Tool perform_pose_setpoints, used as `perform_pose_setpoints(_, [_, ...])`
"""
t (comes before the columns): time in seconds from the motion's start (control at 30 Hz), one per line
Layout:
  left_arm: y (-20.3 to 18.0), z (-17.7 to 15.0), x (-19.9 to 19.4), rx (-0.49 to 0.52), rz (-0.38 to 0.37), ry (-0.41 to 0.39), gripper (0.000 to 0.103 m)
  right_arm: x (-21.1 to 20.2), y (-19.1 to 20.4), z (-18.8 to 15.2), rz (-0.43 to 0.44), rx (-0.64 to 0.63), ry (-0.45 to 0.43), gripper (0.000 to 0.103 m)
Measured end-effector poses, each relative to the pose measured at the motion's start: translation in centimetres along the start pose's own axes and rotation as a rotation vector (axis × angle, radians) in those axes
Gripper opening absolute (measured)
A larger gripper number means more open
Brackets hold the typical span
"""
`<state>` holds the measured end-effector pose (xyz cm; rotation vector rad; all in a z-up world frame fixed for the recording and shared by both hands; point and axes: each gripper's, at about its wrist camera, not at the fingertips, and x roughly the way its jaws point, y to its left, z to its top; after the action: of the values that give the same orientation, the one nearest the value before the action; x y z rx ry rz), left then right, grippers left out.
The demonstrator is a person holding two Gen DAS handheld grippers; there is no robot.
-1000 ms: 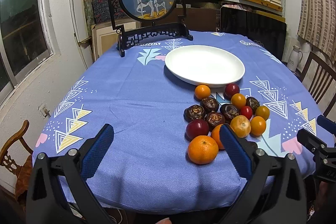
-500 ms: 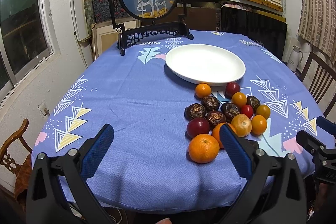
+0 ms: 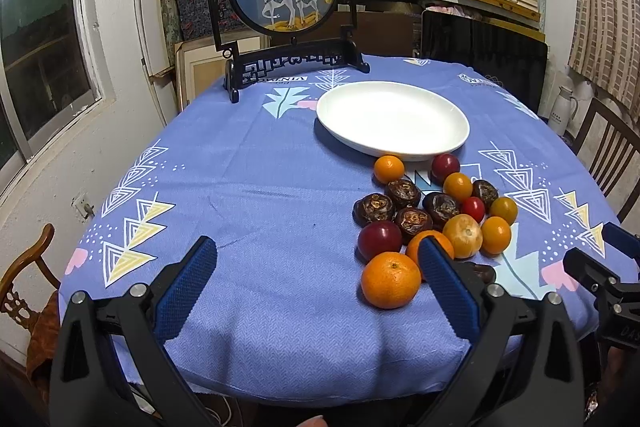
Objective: Organize fruits
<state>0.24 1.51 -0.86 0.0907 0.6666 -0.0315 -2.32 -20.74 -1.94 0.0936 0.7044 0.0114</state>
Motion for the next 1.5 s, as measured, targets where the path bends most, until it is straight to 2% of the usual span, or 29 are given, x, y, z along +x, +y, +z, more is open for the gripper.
perform_pose_setpoints(1.1, [0.2,0.0,0.1,0.003,0.0,0.0,0.099,-0.2,0.1,0.1,0.023,-0.004,-0.01,0.1])
perform_pose_setpoints(1.4, [-1.7,-2.9,2.7,0.129,-0.06,0.054,0.099,-0.3,-0.7,0.0,0.023,0.014,-0.012,0.1])
perform_pose_setpoints(1.5, [-2.0,-2.8,3.1,0.148,-0.078,0.06,0.099,-0.1,-0.9,-0.1,0.024,0.02,-0.002,0.1])
